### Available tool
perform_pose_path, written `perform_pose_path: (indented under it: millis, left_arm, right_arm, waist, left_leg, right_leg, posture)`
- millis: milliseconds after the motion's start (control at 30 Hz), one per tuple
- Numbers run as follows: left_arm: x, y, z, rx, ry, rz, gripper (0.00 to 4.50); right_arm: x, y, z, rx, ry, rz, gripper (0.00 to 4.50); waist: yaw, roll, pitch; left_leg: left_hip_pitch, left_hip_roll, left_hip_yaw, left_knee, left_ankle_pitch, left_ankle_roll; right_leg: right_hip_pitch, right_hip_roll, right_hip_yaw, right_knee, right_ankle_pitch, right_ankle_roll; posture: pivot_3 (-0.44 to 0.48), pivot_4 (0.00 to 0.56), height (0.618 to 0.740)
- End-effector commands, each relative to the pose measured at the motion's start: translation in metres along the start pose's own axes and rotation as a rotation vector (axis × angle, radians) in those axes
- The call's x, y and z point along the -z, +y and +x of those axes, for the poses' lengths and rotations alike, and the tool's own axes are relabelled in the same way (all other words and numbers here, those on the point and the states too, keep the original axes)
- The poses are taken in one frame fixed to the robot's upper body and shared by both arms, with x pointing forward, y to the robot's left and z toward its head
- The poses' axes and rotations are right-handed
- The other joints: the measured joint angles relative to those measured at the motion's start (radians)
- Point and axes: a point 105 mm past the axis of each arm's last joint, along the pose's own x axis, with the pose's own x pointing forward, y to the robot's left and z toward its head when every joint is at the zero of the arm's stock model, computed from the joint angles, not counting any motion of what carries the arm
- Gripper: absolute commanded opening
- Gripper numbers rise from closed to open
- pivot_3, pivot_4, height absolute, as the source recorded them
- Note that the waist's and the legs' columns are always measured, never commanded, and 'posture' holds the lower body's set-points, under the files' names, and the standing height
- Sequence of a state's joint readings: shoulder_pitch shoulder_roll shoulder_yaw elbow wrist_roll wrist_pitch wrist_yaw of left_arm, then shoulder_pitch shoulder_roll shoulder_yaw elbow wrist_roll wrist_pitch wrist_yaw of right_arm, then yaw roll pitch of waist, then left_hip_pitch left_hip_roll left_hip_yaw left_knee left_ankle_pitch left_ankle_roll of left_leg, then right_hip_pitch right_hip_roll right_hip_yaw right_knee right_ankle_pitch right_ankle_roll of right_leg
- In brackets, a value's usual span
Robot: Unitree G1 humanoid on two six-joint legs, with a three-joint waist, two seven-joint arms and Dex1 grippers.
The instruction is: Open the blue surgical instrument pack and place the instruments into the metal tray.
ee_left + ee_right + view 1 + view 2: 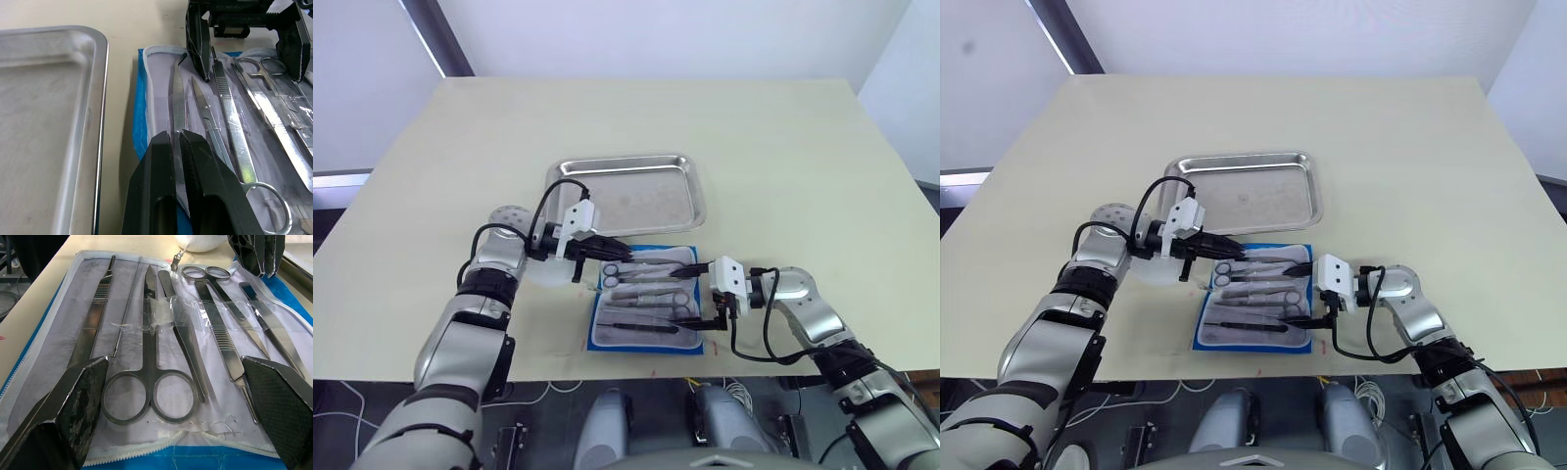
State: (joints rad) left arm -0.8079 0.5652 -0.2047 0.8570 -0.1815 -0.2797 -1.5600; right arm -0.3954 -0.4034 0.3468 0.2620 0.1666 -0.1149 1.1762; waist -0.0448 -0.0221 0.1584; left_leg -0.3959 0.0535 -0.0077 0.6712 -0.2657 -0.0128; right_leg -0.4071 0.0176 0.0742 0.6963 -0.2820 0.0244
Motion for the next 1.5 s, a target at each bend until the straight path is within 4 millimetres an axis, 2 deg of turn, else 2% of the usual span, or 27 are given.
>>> perform_pose_path:
  millis: [33, 333, 533, 633, 733, 1033, 1500]
  left_arm:
    - [0.007, -0.009, -0.005, 0.054, 0.029, -0.029, 0.35]
    - [-0.010, 0.005, -0.016, -0.012, -0.010, -0.010, 0.35]
    - [-0.011, 0.005, -0.018, 0.004, 0.028, -0.012, 0.35]
    - [-0.012, 0.006, -0.016, -0.002, 0.027, -0.004, 1.12]
    - [-0.014, 0.003, -0.014, 0.016, 0.017, 0.001, 2.60]
    - [-0.014, -0.010, -0.007, 0.075, 0.026, 0.016, 2.60]
    - [-0.007, -0.017, -0.006, 0.102, 0.043, -0.052, 2.60]
  right_arm:
    - [0.035, 0.010, -0.004, 0.014, 0.127, 0.089, 4.50]
    - [0.035, 0.010, -0.003, 0.014, 0.124, 0.089, 4.50]
    - [0.035, 0.010, -0.002, 0.015, 0.121, 0.089, 4.50]
    - [0.034, 0.010, -0.001, 0.016, 0.118, 0.091, 4.50]
    - [0.035, 0.010, -0.001, 0.017, 0.118, 0.091, 4.50]
    - [0.035, 0.010, -0.001, 0.021, 0.119, 0.091, 4.50]
    - [0.035, 0.009, 0.000, 0.025, 0.118, 0.090, 4.50]
  waist:
    - [0.000, 0.000, 0.000]
    - [0.000, 0.000, 0.000]
    - [0.000, 0.000, 0.000]
    - [0.000, 0.000, 0.000]
    - [0.000, 0.000, 0.000]
    - [0.001, 0.000, 0.000]
    - [0.000, 0.000, 0.000]
  left_leg:
    - [0.000, 0.000, 0.000, 0.000, 0.000, 0.000]
    - [0.000, 0.000, 0.000, 0.000, 0.000, 0.000]
    - [0.000, 0.000, 0.000, 0.000, 0.000, 0.000]
    - [0.000, 0.000, 0.000, 0.000, 0.000, 0.000]
    - [0.000, 0.000, 0.000, 0.000, 0.000, 0.000]
    - [0.000, 0.000, 0.000, 0.000, 0.000, 0.000]
    - [0.000, 0.000, 0.000, 0.000, 0.000, 0.000]
  right_leg:
    - [0.000, 0.000, 0.000, 0.000, 0.000, 0.000]
    - [0.000, 0.000, 0.000, 0.000, 0.000, 0.000]
    - [0.000, 0.000, 0.000, 0.000, 0.000, 0.000]
    - [0.000, 0.000, 0.000, 0.000, 0.000, 0.000]
    - [0.000, 0.000, 0.000, 0.000, 0.000, 0.000]
    - [0.000, 0.000, 0.000, 0.000, 0.000, 0.000]
    - [0.000, 0.000, 0.000, 0.000, 0.000, 0.000]
  posture:
    - [0.000, 0.150, 0.740]
    - [0.000, 0.150, 0.740]
    - [0.000, 0.150, 0.740]
    - [0.000, 0.150, 0.740]
    - [0.000, 0.150, 0.740]
    - [0.000, 0.150, 0.740]
    - [0.000, 0.150, 0.740]
